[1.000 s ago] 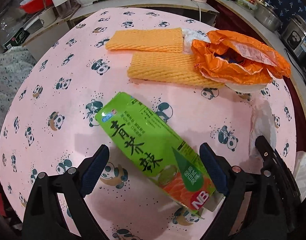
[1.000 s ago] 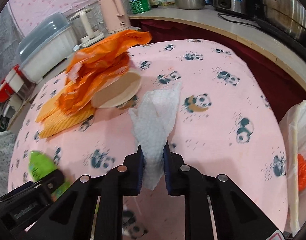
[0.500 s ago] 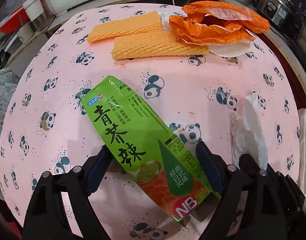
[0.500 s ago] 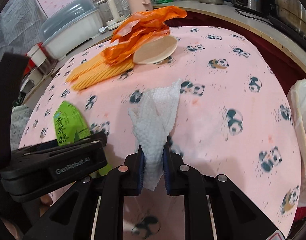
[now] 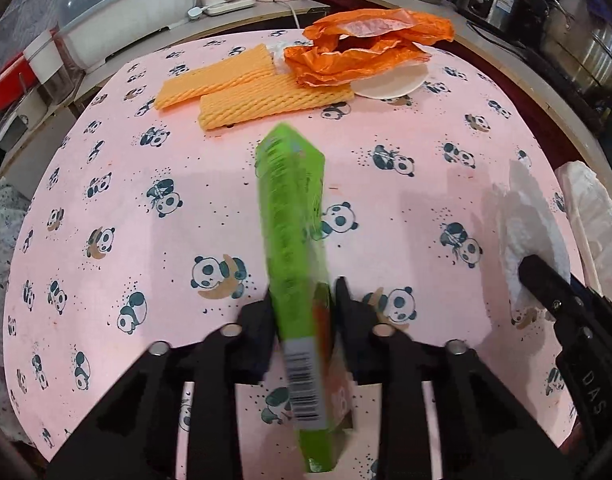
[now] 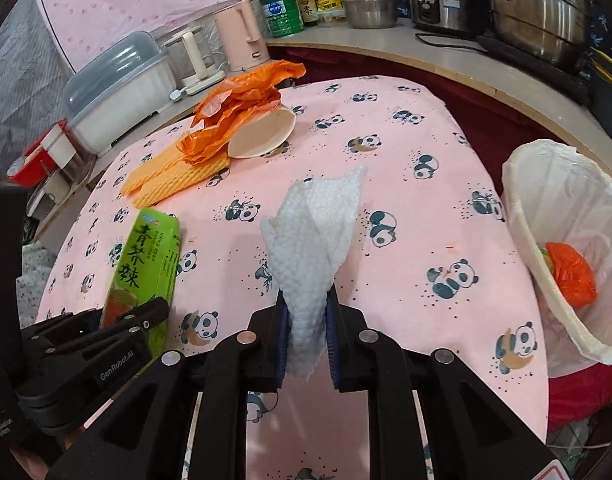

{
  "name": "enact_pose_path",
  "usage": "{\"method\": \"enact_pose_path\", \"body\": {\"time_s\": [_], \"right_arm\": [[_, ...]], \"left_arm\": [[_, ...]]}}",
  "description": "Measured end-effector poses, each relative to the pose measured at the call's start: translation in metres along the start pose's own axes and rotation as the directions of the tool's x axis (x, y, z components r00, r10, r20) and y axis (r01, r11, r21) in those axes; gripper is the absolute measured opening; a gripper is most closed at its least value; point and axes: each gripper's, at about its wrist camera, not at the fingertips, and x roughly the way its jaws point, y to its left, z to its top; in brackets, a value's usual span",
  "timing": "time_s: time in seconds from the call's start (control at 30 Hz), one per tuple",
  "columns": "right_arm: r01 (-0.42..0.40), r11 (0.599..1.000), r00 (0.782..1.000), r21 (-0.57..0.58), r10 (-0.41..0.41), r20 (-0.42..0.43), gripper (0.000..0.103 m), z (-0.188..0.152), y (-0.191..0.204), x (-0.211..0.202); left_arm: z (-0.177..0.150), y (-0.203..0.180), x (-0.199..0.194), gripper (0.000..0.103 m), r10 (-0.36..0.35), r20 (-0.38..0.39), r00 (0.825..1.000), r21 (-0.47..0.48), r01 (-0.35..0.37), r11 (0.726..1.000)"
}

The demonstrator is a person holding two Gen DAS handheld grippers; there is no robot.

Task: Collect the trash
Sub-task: 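Carry the carton and tissue over the white trash bin with both tools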

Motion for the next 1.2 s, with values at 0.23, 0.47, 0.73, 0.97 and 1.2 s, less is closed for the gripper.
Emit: {"method": "enact_pose_path", "body": {"time_s": [0.23,0.47,0.73,0.97,1.2], "right_arm": [[0.016,0.999,0.999,0.03,-0.017,0.043,0.015,-0.003,-0.013,-0.024],[0.026,0.997,0.996,0.067,-0.031,0.086,0.015,-0.007,-0.028,-0.046],[0.043,0.992,0.989,0.122,-0.06,0.136,0.015,-0.007,-0.054,-0.072],[0.063,0.984,0.982,0.165,-0.091,0.165,0.015,-0.008,-0.078,-0.089],[0.084,0.973,0.975,0.215,-0.125,0.183,0.015,-0.013,-0.106,-0.104]], "left_arm": [[-0.009,-0.023,-0.015,0.018,-0.031,0.029,0.999,0.07,0.029,0.997],[-0.015,-0.054,-0.041,0.018,-0.061,0.084,0.995,0.155,0.047,0.987],[-0.016,-0.087,-0.058,0.018,-0.1,0.111,0.989,0.218,0.074,0.973],[-0.017,-0.118,-0.067,0.018,-0.126,0.121,0.985,0.271,0.089,0.959],[-0.016,-0.148,-0.074,0.018,-0.154,0.129,0.98,0.324,0.105,0.94]]}}
